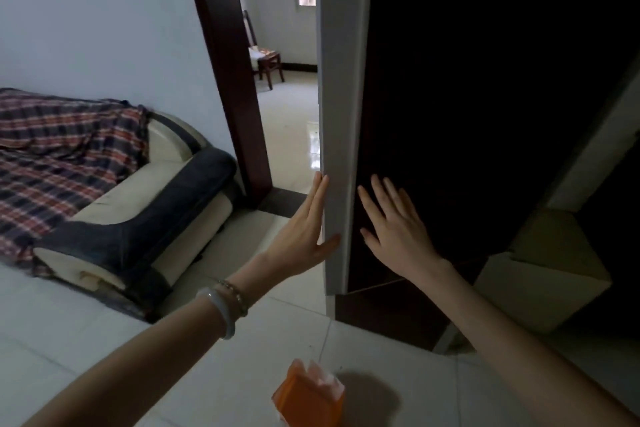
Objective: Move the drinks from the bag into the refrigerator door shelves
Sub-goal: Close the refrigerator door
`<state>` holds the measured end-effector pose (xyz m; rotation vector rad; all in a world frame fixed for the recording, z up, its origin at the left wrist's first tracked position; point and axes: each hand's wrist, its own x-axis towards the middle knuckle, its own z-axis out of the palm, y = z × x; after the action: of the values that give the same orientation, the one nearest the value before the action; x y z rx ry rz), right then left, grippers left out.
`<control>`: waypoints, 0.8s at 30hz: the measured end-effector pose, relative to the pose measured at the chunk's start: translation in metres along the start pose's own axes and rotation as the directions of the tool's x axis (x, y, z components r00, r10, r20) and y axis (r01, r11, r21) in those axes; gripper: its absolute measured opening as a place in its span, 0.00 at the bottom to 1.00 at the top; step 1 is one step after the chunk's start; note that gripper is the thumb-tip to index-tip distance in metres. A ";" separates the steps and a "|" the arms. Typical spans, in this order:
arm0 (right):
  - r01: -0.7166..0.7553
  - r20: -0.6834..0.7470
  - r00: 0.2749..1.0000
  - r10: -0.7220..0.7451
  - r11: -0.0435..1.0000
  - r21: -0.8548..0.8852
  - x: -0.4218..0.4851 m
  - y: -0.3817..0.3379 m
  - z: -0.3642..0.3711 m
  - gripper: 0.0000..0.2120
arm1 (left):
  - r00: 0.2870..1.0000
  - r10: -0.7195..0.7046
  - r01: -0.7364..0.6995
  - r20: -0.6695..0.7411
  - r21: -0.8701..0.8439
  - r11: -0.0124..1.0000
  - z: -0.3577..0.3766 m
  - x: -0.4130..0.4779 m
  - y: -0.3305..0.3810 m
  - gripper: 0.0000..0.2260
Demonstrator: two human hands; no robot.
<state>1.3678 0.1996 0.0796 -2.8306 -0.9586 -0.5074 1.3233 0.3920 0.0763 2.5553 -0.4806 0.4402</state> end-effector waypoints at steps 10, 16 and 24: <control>-0.042 -0.027 0.999 0.040 0.995 -0.089 0.110 0.070 0.039 0.36 | 0.997 -0.076 0.071 0.014 0.209 0.975 0.011 0.119 -0.088 0.39; -0.077 -0.012 0.997 0.076 0.992 -0.097 0.157 0.093 0.065 0.37 | 0.997 -0.081 0.077 0.020 0.141 0.987 0.015 0.182 -0.134 0.36; -0.094 0.010 0.995 0.097 0.983 -0.160 0.192 0.117 0.084 0.37 | 0.993 -0.004 -0.047 0.116 0.439 0.897 0.044 0.224 -0.159 0.32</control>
<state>1.6045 0.2336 0.0677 -3.0104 -0.8148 -0.5731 1.5972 0.4421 0.0623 3.0306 -0.4955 0.4546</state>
